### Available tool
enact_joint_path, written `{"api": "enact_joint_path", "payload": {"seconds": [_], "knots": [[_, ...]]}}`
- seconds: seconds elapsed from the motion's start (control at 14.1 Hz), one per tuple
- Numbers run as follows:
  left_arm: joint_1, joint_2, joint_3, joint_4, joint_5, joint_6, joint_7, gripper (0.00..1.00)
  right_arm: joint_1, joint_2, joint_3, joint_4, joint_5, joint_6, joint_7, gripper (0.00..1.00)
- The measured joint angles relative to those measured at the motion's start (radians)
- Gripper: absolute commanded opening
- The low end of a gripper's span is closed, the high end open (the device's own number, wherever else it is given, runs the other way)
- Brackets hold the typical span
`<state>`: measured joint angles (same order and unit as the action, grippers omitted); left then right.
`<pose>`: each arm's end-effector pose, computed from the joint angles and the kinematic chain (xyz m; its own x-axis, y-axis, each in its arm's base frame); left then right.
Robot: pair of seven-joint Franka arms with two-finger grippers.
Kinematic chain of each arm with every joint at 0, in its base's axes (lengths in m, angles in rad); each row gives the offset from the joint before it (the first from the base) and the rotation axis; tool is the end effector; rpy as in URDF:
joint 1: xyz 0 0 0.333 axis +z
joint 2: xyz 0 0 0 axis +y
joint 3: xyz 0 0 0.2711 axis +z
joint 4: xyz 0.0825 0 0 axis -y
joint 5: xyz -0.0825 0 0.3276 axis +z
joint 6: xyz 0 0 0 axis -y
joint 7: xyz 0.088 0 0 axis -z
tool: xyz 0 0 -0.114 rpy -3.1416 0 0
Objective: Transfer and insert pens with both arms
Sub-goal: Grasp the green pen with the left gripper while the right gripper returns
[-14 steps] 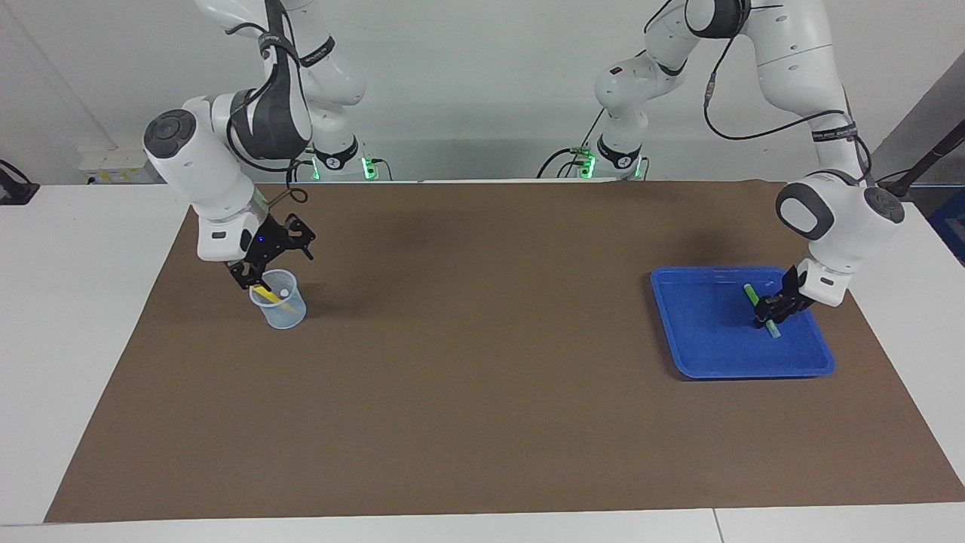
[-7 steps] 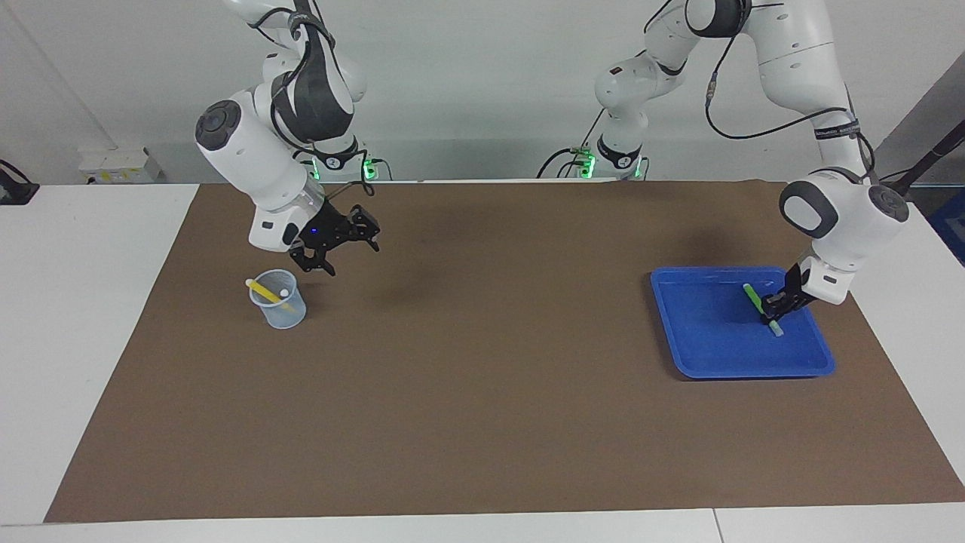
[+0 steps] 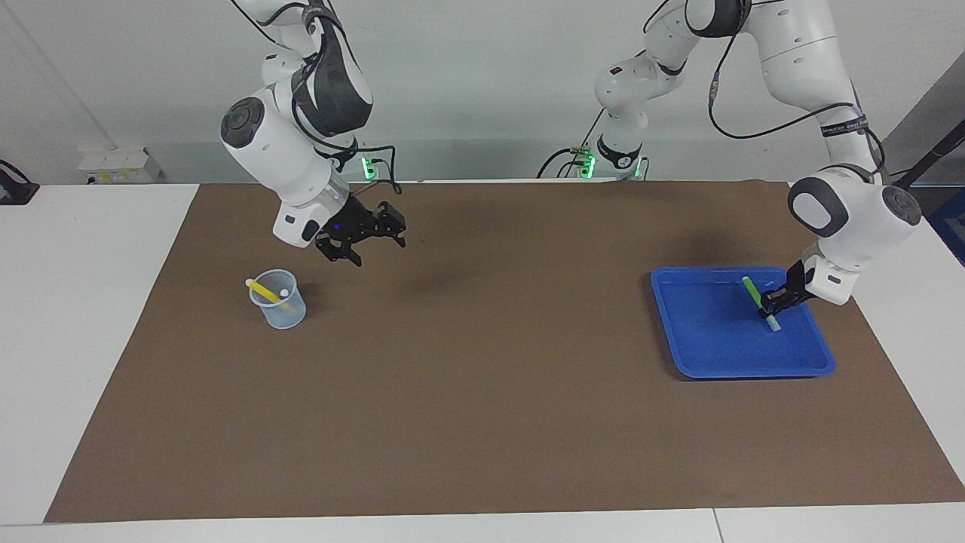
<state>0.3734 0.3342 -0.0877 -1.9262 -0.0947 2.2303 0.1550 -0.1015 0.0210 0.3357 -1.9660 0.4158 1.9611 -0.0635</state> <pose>0.5347 0.1553 0.3016 0.9812 0.1922 -0.0166 0.1928 -0.9755 0.1054 0.4881 0.1456 0.4355 0.9899 0.1383 -0.0315 0.1163 -0.9182 -0.3787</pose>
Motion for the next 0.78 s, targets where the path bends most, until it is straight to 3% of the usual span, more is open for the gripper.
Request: {"api": "enact_joint_path", "payload": {"seconds": [0.57, 0.78], "knots": [[-0.043, -0.078, -0.013, 0.064, 0.000, -0.141, -0.224, 0.00, 0.084, 0.000, 0.007, 0.004, 0.021, 0.060, 0.220, 1.00], [-0.072, -0.114, -0.017, 0.093, 0.000, -0.217, -0.353, 0.00, 0.085, 0.000, 0.008, 0.004, 0.087, 0.061, 0.241, 1.00]]}}
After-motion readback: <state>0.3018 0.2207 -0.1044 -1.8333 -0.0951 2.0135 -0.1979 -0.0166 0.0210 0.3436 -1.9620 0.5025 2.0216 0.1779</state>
